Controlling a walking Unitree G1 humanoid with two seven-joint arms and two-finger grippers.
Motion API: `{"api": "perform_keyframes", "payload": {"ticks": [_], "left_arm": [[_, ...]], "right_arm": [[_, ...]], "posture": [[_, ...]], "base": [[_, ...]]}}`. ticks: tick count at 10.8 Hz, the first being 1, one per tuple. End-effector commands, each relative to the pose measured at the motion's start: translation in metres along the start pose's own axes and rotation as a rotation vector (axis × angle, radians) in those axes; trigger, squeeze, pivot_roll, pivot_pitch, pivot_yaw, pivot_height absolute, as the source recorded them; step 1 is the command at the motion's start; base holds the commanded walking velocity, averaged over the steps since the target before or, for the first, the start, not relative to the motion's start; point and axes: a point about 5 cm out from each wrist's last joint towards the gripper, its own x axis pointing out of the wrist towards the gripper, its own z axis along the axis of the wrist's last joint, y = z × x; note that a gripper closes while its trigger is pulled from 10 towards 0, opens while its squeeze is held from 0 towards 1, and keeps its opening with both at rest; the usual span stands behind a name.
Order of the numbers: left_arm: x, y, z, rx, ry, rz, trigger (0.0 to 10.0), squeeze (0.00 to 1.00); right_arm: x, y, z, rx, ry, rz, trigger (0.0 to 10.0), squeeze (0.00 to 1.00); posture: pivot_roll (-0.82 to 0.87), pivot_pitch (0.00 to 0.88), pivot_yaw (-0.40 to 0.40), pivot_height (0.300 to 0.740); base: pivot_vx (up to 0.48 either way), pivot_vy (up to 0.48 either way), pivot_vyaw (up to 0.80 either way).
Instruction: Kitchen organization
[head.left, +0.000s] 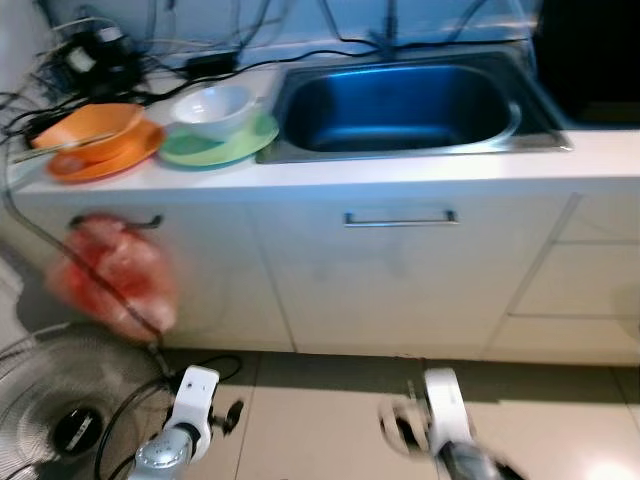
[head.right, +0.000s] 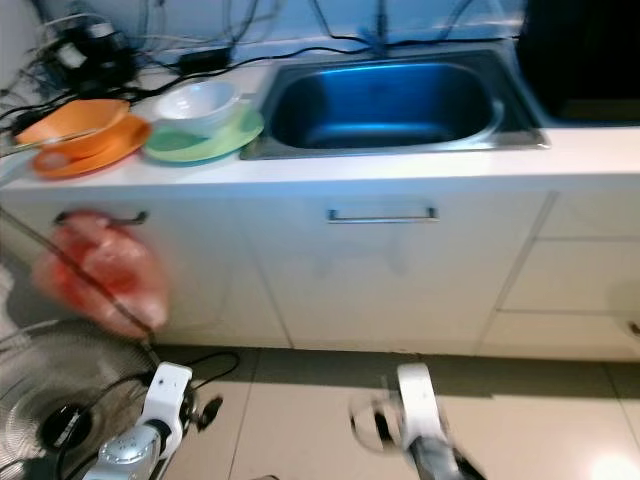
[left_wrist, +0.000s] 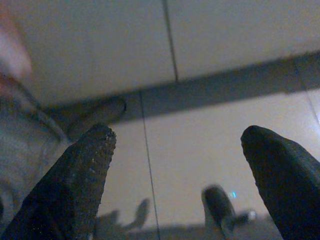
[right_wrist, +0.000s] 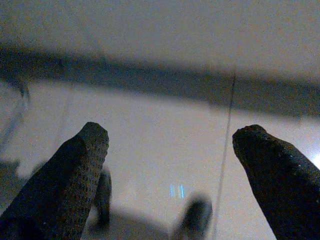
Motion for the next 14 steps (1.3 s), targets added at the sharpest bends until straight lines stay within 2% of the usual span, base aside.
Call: {"api": "perform_keyframes", "payload": {"ticks": [1,2,3,4,5,6,8,9,10,11,13,14], "left_arm": [[0.011,0.001,0.041,0.068,-0.132,-0.001,10.0,0.0],[0.014,-0.006,0.106,0.128,-0.412,-0.013,10.0,0.0],[0.0,-0.009,0.139,0.099,-0.593,0.012,10.0,0.0],[-0.014,-0.011,0.157,0.097,-0.689,0.024,10.0,0.0],[-0.024,-0.005,0.169,0.097,-0.745,0.066,10.0,0.0],[-0.035,0.005,0.18,0.051,-0.774,0.11,10.0,0.0],[-0.065,0.011,0.202,0.059,-0.814,0.104,10.0,0.0],[-0.077,0.016,0.208,0.024,-0.803,0.094,10.0,0.0],[-0.083,0.017,0.209,0.03,-0.778,0.062,10.0,0.0],[-0.087,0.009,0.206,0.095,-0.748,-0.062,10.0,0.0],[-0.085,0.002,0.197,0.071,-0.709,-0.053,10.0,0.0],[-0.087,-0.017,0.21,0.024,-0.763,-0.064,10.0,0.0]], "right_arm": [[0.006,0.007,0.027,0.023,-0.115,0.025,10.0,0.0],[0.006,0.013,0.054,0.046,-0.266,0.05,10.0,0.0],[0.002,0.018,0.086,0.048,-0.426,0.068,10.0,0.0],[-0.006,0.02,0.111,0.038,-0.538,0.069,10.0,0.0],[-0.017,0.019,0.129,0.029,-0.621,0.059,10.0,0.0],[-0.028,0.014,0.143,0.046,-0.682,0.035,10.0,0.0],[-0.054,0.006,0.167,0.053,-0.771,0.002,10.0,0.0],[-0.067,0.004,0.178,0.045,-0.796,-0.003,10.0,0.0],[-0.075,0.004,0.183,0.03,-0.796,0.0,10.0,0.0],[-0.082,0.009,0.188,0.016,-0.792,0.044,10.0,0.0],[-0.085,0.02,0.194,-0.027,-0.809,0.083,10.0,0.0],[-0.093,0.028,0.204,0.002,-0.861,0.116,10.0,0.0]], "posture": [[0.07,0.032,0.149,0.74],[0.06,0.041,0.154,0.74],[0.06,0.044,0.155,0.74],[0.06,0.051,0.155,0.74],[0.06,0.054,0.151,0.74],[0.07,0.059,0.143,0.74],[0.07,0.066,0.137,0.74],[0.07,0.067,0.123,0.74],[0.08,0.069,0.114,0.74],[0.08,0.061,0.092,0.74],[0.08,0.048,0.097,0.74],[0.07,0.04,0.118,0.74]], "base": [[0.0,0.0,0.0],[0.0,0.0,0.0],[0.0,0.0,0.0],[0.0,0.0,0.0],[0.0,0.0,0.0],[0.0,0.0,0.0],[0.0,0.0,0.0],[0.0,0.0,0.0],[0.0,0.0,0.0],[0.0,0.0,0.0],[0.0,0.0,0.0],[0.0,0.0,0.0]]}}
